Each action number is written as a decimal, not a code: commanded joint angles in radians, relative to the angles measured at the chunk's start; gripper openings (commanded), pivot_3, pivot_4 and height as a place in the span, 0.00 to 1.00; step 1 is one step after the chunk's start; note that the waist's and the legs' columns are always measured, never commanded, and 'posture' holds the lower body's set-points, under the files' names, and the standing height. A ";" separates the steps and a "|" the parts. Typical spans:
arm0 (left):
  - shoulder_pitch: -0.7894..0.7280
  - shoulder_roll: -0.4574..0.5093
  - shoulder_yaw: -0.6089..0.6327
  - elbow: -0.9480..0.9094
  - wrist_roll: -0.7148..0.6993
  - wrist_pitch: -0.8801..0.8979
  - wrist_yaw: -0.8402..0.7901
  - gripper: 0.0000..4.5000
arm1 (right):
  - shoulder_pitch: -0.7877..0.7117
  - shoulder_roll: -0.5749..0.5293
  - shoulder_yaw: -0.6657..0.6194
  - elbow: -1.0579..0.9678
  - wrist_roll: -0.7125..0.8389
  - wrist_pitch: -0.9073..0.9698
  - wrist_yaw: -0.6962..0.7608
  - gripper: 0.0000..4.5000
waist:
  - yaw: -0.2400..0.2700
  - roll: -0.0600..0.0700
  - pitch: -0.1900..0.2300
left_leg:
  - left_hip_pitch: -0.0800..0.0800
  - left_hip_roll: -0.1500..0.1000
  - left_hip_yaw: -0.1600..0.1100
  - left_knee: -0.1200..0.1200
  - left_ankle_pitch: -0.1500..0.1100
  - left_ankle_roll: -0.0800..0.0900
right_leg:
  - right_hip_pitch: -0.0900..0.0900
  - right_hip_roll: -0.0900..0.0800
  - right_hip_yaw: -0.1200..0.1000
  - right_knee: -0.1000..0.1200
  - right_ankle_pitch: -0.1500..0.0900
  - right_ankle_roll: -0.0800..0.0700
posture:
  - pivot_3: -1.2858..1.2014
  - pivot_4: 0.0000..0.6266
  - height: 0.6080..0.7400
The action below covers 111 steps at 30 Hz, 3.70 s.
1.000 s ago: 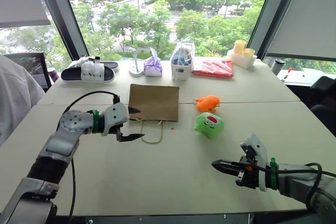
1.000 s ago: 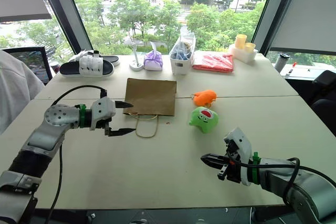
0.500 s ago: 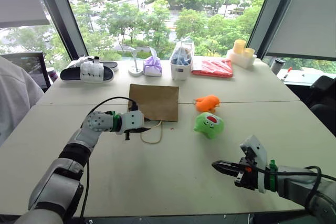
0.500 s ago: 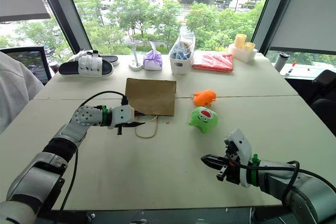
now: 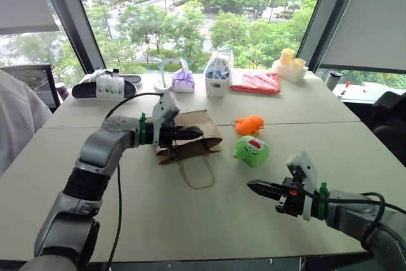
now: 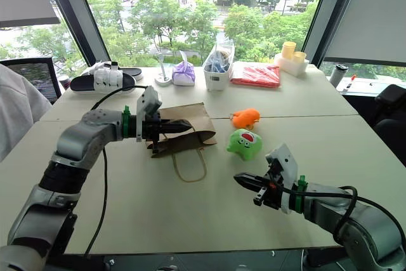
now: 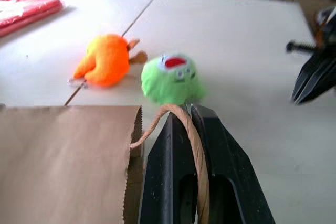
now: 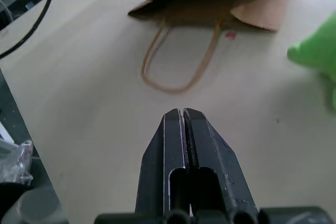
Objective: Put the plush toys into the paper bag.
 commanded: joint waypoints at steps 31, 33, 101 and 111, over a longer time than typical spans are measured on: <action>0.056 -0.095 0.167 -0.227 -0.344 0.297 0.283 0.01 | -0.451 0.459 0.530 0.673 -0.602 -0.401 -0.037 0.00 | -0.021 0.000 0.000 | -0.001 0.000 0.000 -0.006 0.006 -0.011 | -0.008 0.002 0.004 0.004 0.001 -0.001 | 0.52 0.24 1.00; 0.053 -0.102 0.168 -0.237 -0.360 0.300 0.294 0.01 | -0.442 0.478 0.537 0.691 -0.630 -0.405 -0.051 0.00 | -0.019 0.000 0.000 | -0.001 0.000 0.000 -0.006 0.006 -0.011 | -0.008 0.002 0.004 0.004 0.001 -0.001 | 0.52 0.24 1.00; 0.014 -0.138 0.180 -0.097 -0.440 0.217 0.394 0.00 | -0.343 0.188 0.052 0.584 -0.495 -0.336 -0.144 0.99 | -0.023 0.000 -0.001 | 0.000 0.000 0.006 -0.008 0.005 -0.009 | -0.006 0.002 0.006 0.000 0.001 -0.002 | 0.52 0.24 1.00; 0.020 -0.137 0.180 -0.103 -0.418 0.217 0.388 0.00 | -0.498 0.312 0.005 0.929 -0.427 -0.295 -0.091 0.79 | -0.018 0.000 -0.001 | 0.000 0.000 0.006 -0.009 0.007 -0.011 | -0.007 0.002 0.006 0.000 0.001 -0.003 | 0.52 0.24 1.00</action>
